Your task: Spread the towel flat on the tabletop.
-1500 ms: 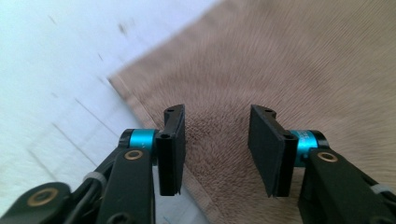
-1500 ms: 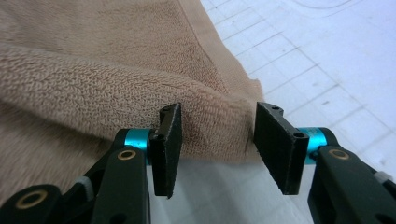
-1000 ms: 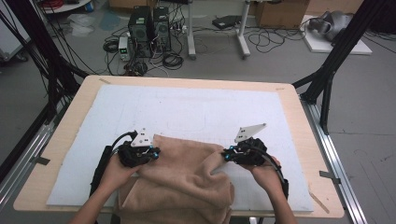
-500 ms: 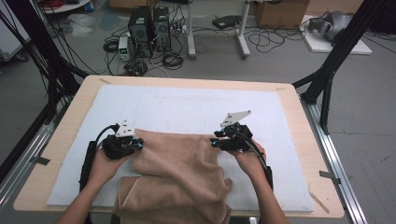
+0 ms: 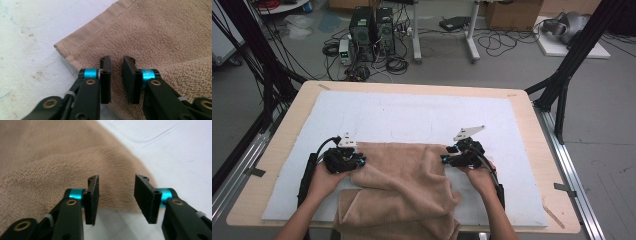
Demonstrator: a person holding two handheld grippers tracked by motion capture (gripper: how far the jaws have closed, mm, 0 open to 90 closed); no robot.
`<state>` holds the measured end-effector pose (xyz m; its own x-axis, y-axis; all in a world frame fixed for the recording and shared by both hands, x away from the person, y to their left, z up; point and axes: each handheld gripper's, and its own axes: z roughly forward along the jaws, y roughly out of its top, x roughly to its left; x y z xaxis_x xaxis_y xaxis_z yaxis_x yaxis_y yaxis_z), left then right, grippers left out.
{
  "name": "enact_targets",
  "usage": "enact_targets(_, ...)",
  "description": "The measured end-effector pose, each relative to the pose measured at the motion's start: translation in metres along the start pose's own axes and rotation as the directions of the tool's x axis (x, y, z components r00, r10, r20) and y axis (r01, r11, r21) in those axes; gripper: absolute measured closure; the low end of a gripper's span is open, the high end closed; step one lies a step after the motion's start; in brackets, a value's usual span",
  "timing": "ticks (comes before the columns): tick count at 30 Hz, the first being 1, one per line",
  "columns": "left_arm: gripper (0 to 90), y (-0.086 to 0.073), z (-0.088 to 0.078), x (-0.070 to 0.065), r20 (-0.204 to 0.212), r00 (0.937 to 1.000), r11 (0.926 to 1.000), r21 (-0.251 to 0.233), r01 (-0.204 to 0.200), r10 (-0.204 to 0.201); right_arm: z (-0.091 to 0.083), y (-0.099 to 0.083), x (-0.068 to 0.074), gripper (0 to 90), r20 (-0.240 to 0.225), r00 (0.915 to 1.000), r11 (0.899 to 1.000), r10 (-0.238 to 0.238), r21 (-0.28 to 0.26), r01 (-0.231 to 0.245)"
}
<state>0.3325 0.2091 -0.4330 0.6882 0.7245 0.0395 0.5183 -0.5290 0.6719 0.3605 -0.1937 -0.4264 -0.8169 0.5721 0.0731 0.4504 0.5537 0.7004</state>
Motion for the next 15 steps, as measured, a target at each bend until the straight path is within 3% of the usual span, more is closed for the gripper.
enact_targets(3, 83.1, 0.000, 0.001, 0.000, 0.000, 1.0000, 1.0000, -0.004, 0.002, -0.002, 0.015, 0.000, 0.004, 60.7, 0.013, 0.9995, 0.998, -0.029, 0.064, 0.028)
enact_targets(4, 84.2, 0.001, 0.001, -0.001, -0.001, 1.0000, 1.0000, -0.005, 0.003, -0.003, 0.015, 0.000, 0.003, 75.4, 0.012, 0.9996, 0.999, -0.025, 0.048, 0.025)
enact_targets(6, 85.8, 0.002, 0.001, -0.002, -0.014, 0.9999, 0.9999, -0.011, -0.003, 0.003, 0.013, 0.002, 0.001, 85.3, -0.009, 0.9993, 0.998, -0.036, 0.060, 0.037)
enact_targets(10, 86.8, 0.008, -0.006, -0.003, -0.031, 0.9995, 0.9982, -0.059, 0.002, -0.004, -0.001, 0.002, 0.000, 85.9, -0.028, 0.9994, 0.999, -0.018, 0.040, 0.019)
enact_targets(12, 86.9, 0.015, -0.009, 0.000, -0.030, 0.9994, 0.9958, -0.090, 0.018, -0.020, -0.010, 0.006, -0.002, 86.2, -0.017, 0.9994, 0.999, -0.031, 0.039, 0.032)
enact_targets(15, 87.1, 0.043, -0.014, 0.011, -0.057, 0.9977, 0.9873, -0.157, 0.027, -0.036, -0.024, 0.021, -0.011, 86.8, 0.016, 0.9989, 0.999, -0.044, 0.031, 0.044)
